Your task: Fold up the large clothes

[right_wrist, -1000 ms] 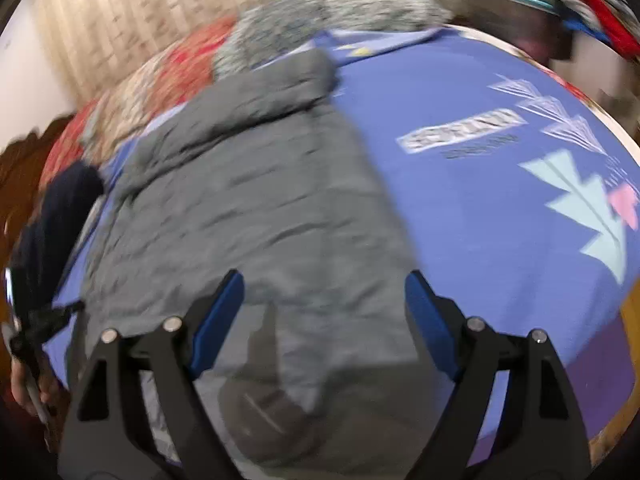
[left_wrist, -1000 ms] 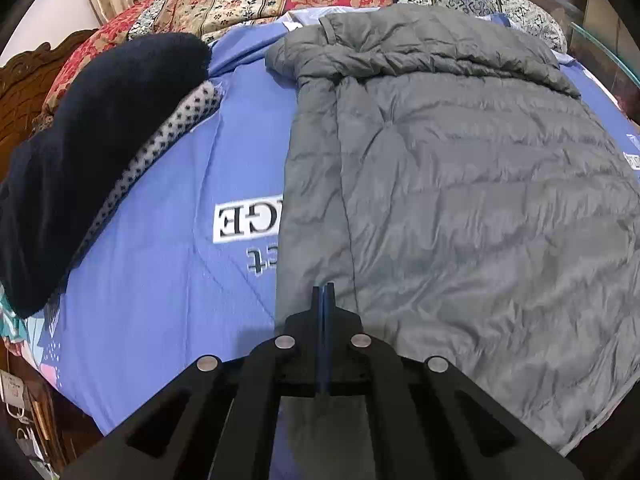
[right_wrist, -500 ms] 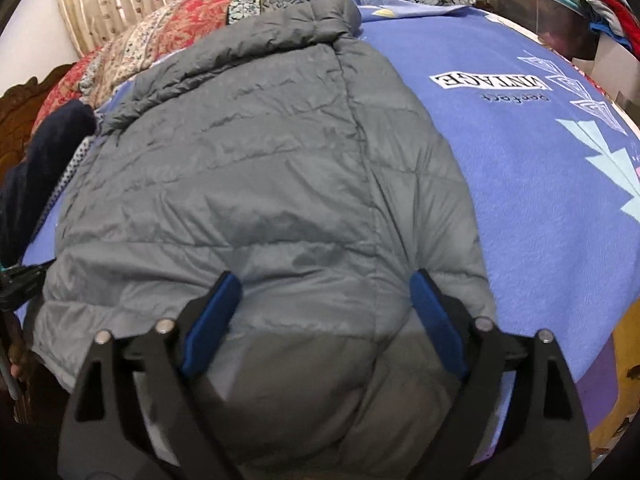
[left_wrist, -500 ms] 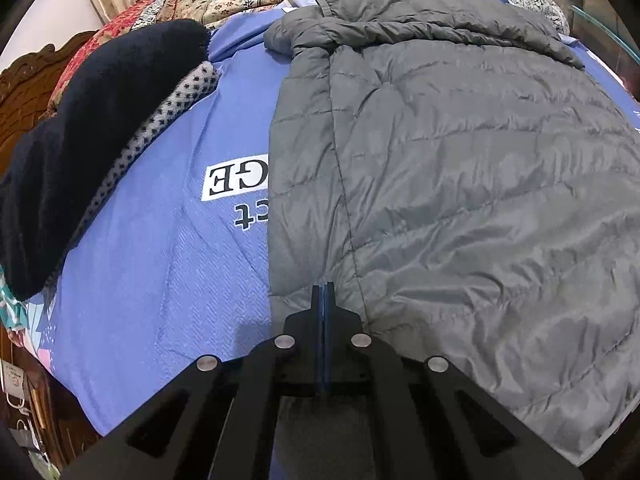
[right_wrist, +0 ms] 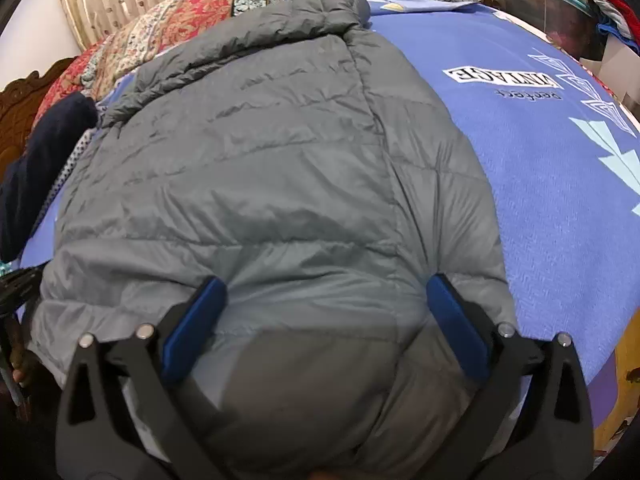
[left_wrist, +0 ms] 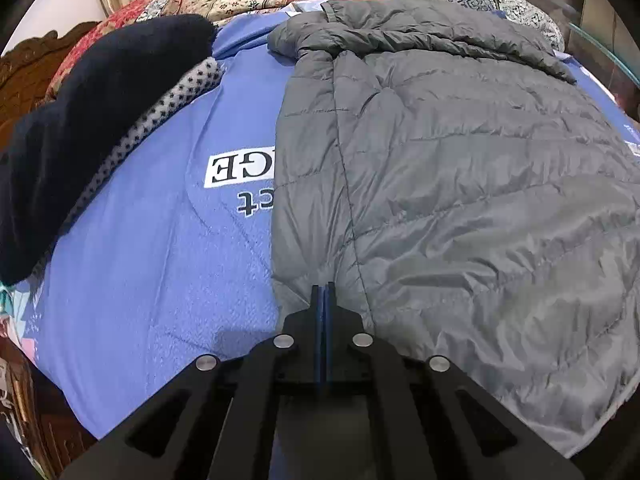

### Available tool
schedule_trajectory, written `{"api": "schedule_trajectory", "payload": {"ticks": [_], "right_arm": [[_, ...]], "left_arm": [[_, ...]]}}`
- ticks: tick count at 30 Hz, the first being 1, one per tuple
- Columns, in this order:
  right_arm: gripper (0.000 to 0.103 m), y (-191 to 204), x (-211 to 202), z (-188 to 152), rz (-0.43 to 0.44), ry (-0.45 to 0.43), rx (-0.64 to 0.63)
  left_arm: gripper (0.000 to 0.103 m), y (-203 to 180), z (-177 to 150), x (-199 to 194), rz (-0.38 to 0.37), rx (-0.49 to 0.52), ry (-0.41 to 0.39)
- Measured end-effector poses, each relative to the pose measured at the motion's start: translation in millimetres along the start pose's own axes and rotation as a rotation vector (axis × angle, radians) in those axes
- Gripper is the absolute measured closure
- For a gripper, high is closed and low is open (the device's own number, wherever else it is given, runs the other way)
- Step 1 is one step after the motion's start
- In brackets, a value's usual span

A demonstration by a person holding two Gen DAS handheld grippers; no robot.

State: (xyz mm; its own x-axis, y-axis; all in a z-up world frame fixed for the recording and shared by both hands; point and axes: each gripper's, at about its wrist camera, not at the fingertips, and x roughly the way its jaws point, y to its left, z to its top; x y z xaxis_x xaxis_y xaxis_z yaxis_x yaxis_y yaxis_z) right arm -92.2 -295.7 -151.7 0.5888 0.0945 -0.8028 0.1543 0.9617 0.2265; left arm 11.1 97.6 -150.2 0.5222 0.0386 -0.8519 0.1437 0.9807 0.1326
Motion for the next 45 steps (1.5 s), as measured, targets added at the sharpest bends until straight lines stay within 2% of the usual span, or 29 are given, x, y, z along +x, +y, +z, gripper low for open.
{"api": "schedule_trajectory", "payload": {"ticks": [7,12,14,16,18,21,24,28,35,45], "right_arm": [[0.005,5.2,1.6,0.3,-0.016,0.002,-0.008],[0.005,5.1,1.9,0.5,-0.017,0.001,-0.009],[0.005,4.3,1.9,0.8,-0.015,0.001,-0.009],[0.005,4.3,1.9,0.6,-0.013,0.000,-0.008],[0.005,3.5,2.0,1.4,-0.011,-0.001,-0.009],[0.005,4.4,1.6,0.8,-0.011,-0.002,-0.007],[0.005,4.5,1.5,0.8,-0.010,-0.003,-0.007],[0.005,4.6,1.6,0.5,-0.011,-0.004,-0.007],[0.005,6.1,1.5,0.8,-0.021,0.001,-0.015],[0.005,7.0,4.3,2.2,-0.037,0.012,-0.031]], "left_arm": [[0.075,22.1,-8.0,-8.6,-0.117,-0.135,0.018],[0.066,21.8,-16.5,-13.0,-0.138,-0.140,0.026],[0.059,17.5,-17.7,-15.8,-0.125,-0.119,0.028],[0.045,13.2,-19.0,-18.3,-0.120,-0.103,0.035],[0.038,10.6,-19.6,-21.4,-0.092,-0.090,0.031],[0.015,13.9,-20.2,-27.0,-0.051,-0.102,0.020],[0.006,22.6,-20.6,-37.0,-0.008,-0.137,-0.011],[0.002,25.8,-19.5,-43.7,0.023,-0.138,-0.027],[0.001,16.0,-18.7,-41.1,0.108,-0.079,0.006],[0.000,14.8,-19.7,-33.1,0.091,-0.082,0.057]]}}
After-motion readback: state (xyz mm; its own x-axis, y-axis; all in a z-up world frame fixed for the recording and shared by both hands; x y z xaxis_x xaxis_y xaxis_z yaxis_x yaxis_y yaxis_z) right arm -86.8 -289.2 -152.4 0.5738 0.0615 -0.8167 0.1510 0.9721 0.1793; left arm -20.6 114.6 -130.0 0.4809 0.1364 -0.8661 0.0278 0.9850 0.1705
